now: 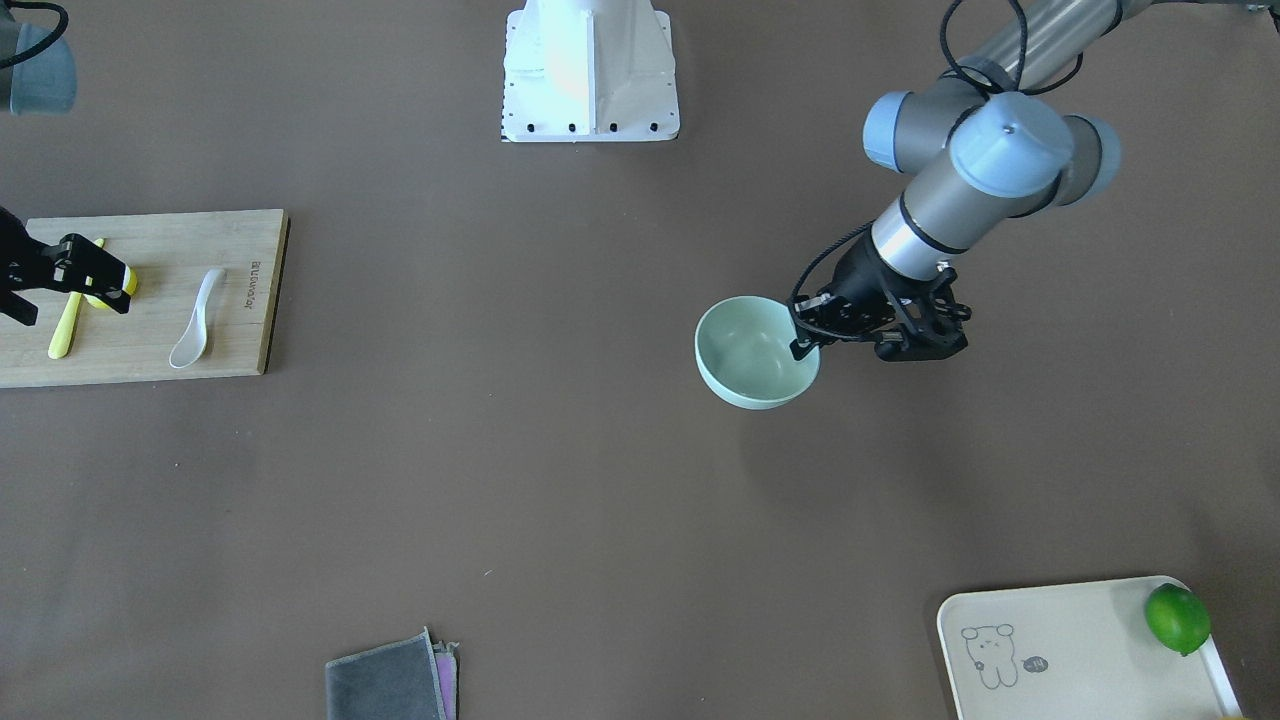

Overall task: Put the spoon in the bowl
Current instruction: 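Push the green bowl to table center with left gripper while right arm advances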

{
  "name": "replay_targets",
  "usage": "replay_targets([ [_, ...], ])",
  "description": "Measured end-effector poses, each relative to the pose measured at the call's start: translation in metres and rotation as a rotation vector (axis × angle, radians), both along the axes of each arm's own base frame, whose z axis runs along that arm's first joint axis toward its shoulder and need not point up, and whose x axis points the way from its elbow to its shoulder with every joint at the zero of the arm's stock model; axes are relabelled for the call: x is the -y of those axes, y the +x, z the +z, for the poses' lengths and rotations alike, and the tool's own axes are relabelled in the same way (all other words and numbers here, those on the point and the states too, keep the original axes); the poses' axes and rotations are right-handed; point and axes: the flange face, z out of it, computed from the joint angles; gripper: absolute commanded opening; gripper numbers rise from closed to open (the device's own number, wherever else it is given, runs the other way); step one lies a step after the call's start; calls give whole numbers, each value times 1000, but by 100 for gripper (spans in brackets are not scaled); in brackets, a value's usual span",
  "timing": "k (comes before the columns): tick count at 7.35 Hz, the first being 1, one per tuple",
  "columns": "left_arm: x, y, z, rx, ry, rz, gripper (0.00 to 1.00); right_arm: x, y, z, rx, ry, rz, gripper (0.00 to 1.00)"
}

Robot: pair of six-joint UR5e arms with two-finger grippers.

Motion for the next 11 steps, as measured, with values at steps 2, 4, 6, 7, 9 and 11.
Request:
replay_targets([
  [2,-22,47,-30,1,-11,-15,0,0,-21,-14,10,-50,46,100],
  [4,-44,91,-51,4,-2,-38,0,-1,-29,-15,2,-61,57,100],
  [6,-43,123,-62,15,-17,-63,0,-2,-33,-14,-1,-65,54,100],
  [7,-45,133,-61,26,-15,-72,76,-3,-33,-13,-3,-67,53,100],
  [9,-46,138,-57,40,7,-72,98,-3,-34,-12,-4,-70,52,100],
  [11,-48,134,-61,33,29,-64,98,-4,-35,-10,-5,-72,50,100],
])
